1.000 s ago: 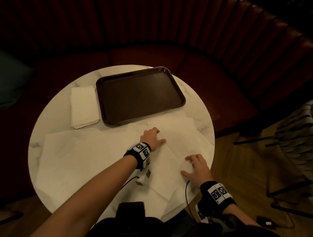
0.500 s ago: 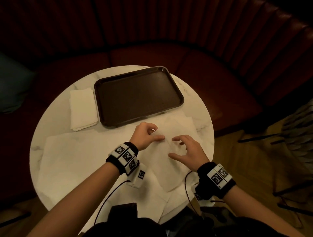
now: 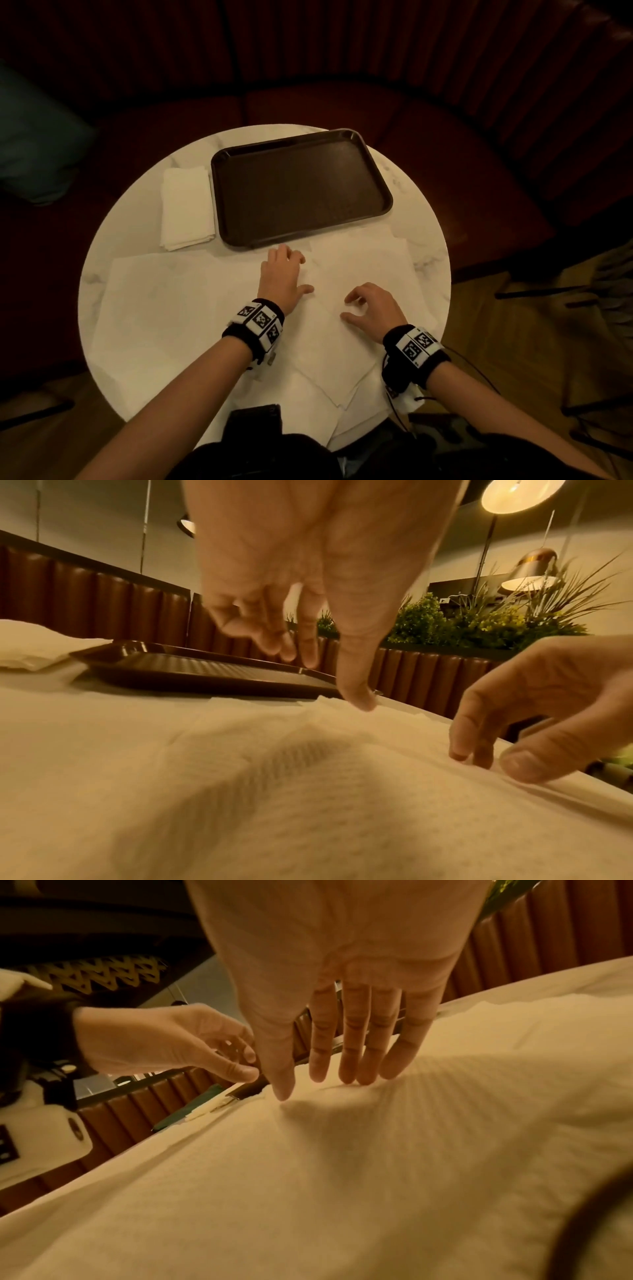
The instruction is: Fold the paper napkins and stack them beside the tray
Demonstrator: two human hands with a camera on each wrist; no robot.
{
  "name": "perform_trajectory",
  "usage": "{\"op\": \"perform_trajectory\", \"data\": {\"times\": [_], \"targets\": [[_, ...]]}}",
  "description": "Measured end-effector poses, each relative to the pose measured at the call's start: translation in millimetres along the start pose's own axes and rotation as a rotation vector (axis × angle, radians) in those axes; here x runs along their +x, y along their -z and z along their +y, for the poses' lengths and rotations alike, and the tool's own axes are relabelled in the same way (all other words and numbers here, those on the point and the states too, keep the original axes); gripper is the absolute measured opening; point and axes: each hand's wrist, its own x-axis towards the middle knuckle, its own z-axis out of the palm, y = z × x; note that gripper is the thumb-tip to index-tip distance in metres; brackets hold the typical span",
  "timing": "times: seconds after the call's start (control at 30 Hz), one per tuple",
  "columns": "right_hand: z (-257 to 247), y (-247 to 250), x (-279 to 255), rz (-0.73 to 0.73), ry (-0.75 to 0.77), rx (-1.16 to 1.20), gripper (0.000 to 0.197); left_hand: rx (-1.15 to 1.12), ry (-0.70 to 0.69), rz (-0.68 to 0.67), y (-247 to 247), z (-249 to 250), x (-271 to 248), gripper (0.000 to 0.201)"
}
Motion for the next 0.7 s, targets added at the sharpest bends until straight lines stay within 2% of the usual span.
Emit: {"op": "perform_trajectory", "data": {"times": [0.03,0.13,0.3,0.37,0.43,0.57,0.63,0.7], "targets": [[2,0,1,0.001,0.009,0.011,0.026,0.009,-0.016,-0.033,-2,1,1,0.054],[6,-1,3,0.010,0.026,0.033,0.025,-0.044,0.069,-0.183,-11,-2,2,0.057],[9,-3,5,0.015,0.023,0.053,0.025,-0.196,0.122,-0.213,-18,-1,1,0.053],[9,-2,4,0.010,0.025,0.060,0.027,-0.263,0.126,-0.225,-17,1,0,0.045],[8,3,2,0.010,0.039,0.080,0.029,-0.397,0.125,-0.209,-12,3,-2,0.034],[-2,30,-7,0.084,0.110,0.165,0.043,-0.707,0.111,-0.232,9,12,-16,0.033],[-14,48,-14,0.065,0.155,0.217,0.051,-0.866,0.090,-0.227,28,18,-28,0.043],[-28,58,-20,-0.012,0.195,0.232,0.056,-0.994,0.044,-0.225,49,25,-39,0.051]]}}
